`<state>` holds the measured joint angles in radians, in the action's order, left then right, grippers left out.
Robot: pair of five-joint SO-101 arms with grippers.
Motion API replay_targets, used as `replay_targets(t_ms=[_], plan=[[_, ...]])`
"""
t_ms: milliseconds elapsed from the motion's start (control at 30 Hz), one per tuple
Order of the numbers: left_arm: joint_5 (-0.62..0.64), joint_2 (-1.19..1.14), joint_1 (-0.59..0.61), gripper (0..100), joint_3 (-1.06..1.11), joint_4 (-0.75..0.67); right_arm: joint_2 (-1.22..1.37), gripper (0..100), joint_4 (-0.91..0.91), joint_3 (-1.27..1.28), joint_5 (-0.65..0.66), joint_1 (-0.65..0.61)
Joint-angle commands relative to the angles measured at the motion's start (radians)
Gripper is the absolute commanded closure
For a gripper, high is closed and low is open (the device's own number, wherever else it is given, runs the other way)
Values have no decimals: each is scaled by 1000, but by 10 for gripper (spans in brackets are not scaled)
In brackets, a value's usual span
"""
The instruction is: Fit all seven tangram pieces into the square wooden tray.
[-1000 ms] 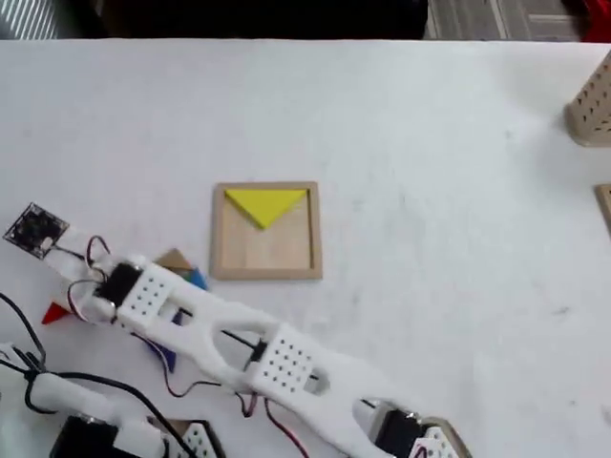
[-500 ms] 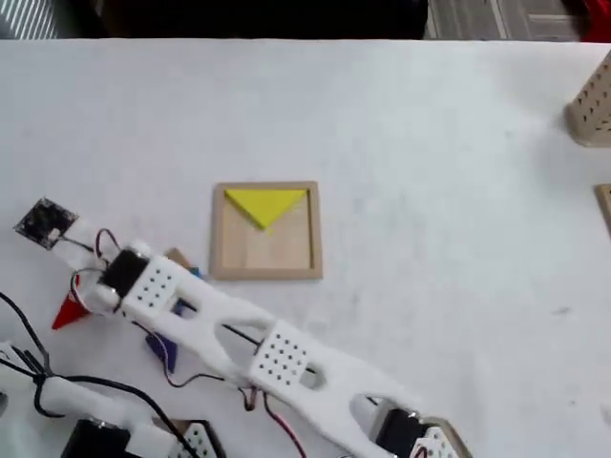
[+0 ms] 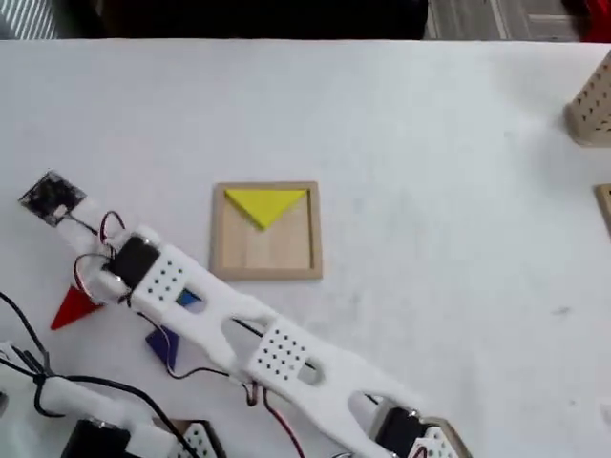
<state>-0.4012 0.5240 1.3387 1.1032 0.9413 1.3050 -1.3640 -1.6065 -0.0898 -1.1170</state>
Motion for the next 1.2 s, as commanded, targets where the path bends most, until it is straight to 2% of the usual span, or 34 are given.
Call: replay_targets(t_ms=[0,67,167,333,500,600,700,867,1067,1167], plan=[[9,28,1,865,0,-15,59,819,179,20,-442,7],[9,28,1,865,0,-15,113,730,205,18,-571,5],[9,31,1,865,0,-14,148,656,231,9,-601,2],[9,35,1,865,0,-12,150,655,216,-52,-623,-45],[9,35,1,865,0,-12,154,655,223,6,-609,-87],[9,31,1,865,0,-12,122,658,203,64,-540,-76],[9,30,1,865,0,-12,56,710,110,147,-428,-84],[-20,30,-12,865,2,-8,-33,813,94,236,-265,-96],[-21,28,-21,865,3,-8,-67,989,96,126,-247,-96],[-23,36,-21,865,15,-11,-41,962,139,66,-244,-97]])
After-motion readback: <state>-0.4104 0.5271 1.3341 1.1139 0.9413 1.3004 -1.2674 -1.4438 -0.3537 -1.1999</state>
